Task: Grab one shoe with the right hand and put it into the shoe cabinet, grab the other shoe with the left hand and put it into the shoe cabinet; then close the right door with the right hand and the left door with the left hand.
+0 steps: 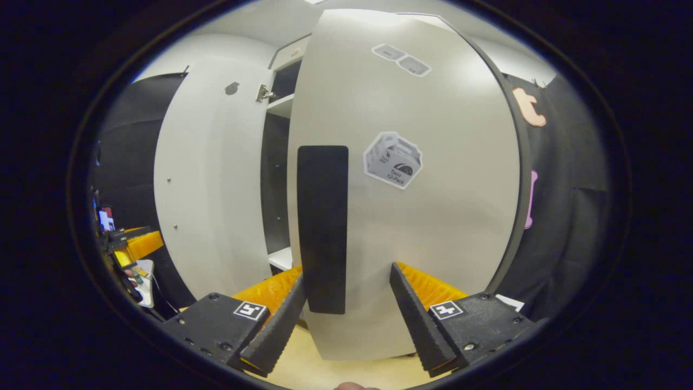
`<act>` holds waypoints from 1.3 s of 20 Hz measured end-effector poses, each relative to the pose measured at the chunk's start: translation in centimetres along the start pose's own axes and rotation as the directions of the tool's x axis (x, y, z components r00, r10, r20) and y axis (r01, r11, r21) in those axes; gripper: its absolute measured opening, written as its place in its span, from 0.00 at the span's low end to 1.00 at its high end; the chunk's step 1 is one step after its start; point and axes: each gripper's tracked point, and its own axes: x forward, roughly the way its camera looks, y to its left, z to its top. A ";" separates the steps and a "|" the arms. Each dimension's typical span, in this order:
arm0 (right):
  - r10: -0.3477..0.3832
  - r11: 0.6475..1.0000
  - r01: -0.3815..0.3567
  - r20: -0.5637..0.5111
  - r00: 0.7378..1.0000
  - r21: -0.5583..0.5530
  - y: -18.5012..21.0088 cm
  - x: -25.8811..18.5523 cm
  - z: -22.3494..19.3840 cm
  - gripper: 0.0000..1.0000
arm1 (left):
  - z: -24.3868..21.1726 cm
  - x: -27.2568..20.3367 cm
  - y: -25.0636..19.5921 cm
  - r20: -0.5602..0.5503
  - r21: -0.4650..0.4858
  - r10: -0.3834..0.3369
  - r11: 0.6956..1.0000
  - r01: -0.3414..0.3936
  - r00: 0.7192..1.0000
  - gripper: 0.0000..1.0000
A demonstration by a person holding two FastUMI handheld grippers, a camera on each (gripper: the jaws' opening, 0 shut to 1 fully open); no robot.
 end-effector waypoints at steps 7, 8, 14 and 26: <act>-0.001 0.999 -0.001 -0.038 0.999 -0.053 1.1 -0.4 -1.0 0.96 | 0.5 0.2 3.4 0.007 0.044 0.058 0.997 -0.059 0.998 0.95; -0.004 0.999 0.002 -0.044 0.999 -0.051 1.1 -0.6 -1.3 0.96 | 1.0 0.0 4.1 0.016 0.049 0.071 0.996 -0.072 0.997 0.95; 0.003 1.000 -0.005 -0.106 0.994 -0.026 1.0 -1.3 -3.9 0.96 | 1.1 1.9 9.1 0.026 0.119 0.176 0.977 -0.177 0.984 0.95; 0.040 0.999 -0.043 -0.146 0.988 -0.018 1.8 -0.9 -5.7 0.96 | -1.1 2.9 4.8 -0.053 0.052 0.040 0.998 -0.037 0.998 0.92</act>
